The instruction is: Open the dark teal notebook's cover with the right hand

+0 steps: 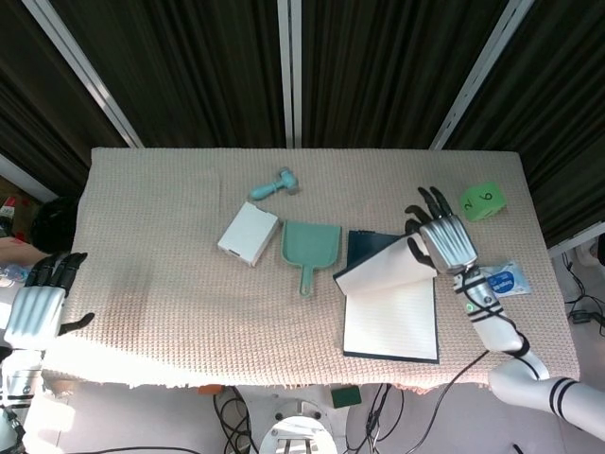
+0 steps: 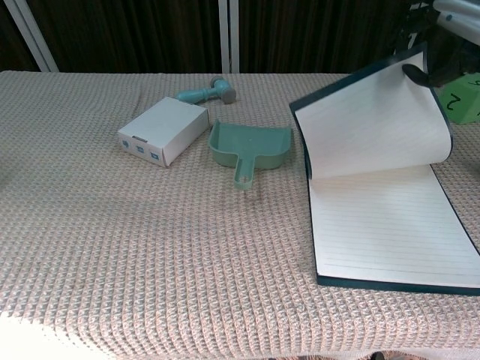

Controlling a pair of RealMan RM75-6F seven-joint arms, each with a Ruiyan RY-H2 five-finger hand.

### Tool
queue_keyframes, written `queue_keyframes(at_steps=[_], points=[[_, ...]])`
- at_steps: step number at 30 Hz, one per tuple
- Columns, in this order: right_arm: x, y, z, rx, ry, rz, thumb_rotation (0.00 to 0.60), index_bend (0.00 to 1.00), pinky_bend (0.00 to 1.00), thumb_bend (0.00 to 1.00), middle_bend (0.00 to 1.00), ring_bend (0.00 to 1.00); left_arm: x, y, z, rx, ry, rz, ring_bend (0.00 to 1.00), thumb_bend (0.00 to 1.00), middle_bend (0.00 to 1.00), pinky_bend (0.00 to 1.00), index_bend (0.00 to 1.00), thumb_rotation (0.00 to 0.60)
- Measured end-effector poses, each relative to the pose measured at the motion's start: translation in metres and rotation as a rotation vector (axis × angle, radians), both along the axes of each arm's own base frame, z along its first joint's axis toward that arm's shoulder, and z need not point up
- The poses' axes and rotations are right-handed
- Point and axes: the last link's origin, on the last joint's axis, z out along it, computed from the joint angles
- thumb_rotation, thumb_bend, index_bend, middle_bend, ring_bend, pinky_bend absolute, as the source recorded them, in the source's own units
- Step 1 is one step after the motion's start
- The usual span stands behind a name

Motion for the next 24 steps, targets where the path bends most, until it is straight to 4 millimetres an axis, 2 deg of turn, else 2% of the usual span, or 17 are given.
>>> queue_keyframes(at_steps=[3,7,9,10,12,13,14,15,16,19,24], points=[[0.008,-0.045,0.005,-0.061,0.001,-0.078,0.600,1.00,0.00,0.65,0.28,0.00,-0.003,0.001,0.003,0.005,-0.002,0.011,0.07,0.07,0.12,0.13,0.10,0.600],[0.013,-0.094,0.009,-0.147,0.040,-0.147,0.600,1.00,0.00,0.64,0.30,0.00,-0.007,0.004,0.007,0.011,-0.007,0.029,0.07,0.07,0.12,0.13,0.10,0.600],[0.014,-0.117,0.014,-0.200,0.050,-0.194,0.600,0.96,0.00,0.61,0.27,0.00,-0.008,0.005,0.009,0.014,-0.007,0.030,0.07,0.07,0.12,0.13,0.10,0.600],[0.014,-0.126,0.016,-0.222,0.050,-0.216,0.600,0.89,0.00,0.59,0.25,0.00,-0.008,0.005,0.010,0.016,-0.007,0.032,0.07,0.07,0.12,0.13,0.10,0.600],[0.015,-0.144,0.020,-0.267,0.046,-0.266,0.600,0.63,0.00,0.54,0.19,0.00,-0.010,0.005,0.011,0.021,-0.007,0.039,0.07,0.07,0.12,0.13,0.10,0.600],[0.016,-0.149,0.022,-0.281,0.045,-0.285,0.600,0.38,0.00,0.50,0.12,0.00,-0.011,0.005,0.013,0.022,-0.005,0.044,0.07,0.07,0.12,0.13,0.10,0.600],[0.017,-0.154,0.022,-0.292,0.044,-0.301,0.600,0.19,0.00,0.46,0.06,0.00,-0.012,0.006,0.013,0.022,-0.004,0.048,0.07,0.07,0.12,0.13,0.10,0.600],[0.019,-0.160,0.021,-0.299,0.045,-0.321,0.600,0.06,0.00,0.42,0.02,0.00,-0.012,0.006,0.014,0.022,-0.004,0.050,0.07,0.07,0.12,0.13,0.10,0.600],[0.021,-0.163,0.020,-0.300,0.044,-0.333,0.600,0.01,0.00,0.39,0.00,0.00,-0.012,0.007,0.014,0.021,-0.006,0.050,0.07,0.07,0.12,0.13,0.10,0.600],[0.032,-0.170,0.014,-0.286,0.023,-0.342,0.600,0.00,0.00,0.31,0.00,0.00,-0.012,0.008,0.012,0.016,-0.010,0.047,0.07,0.07,0.12,0.13,0.10,0.600],[0.038,-0.167,0.017,-0.297,-0.027,-0.279,0.600,0.00,0.00,0.30,0.00,0.00,-0.011,0.010,0.009,0.005,-0.010,0.043,0.07,0.07,0.12,0.13,0.10,0.600]])
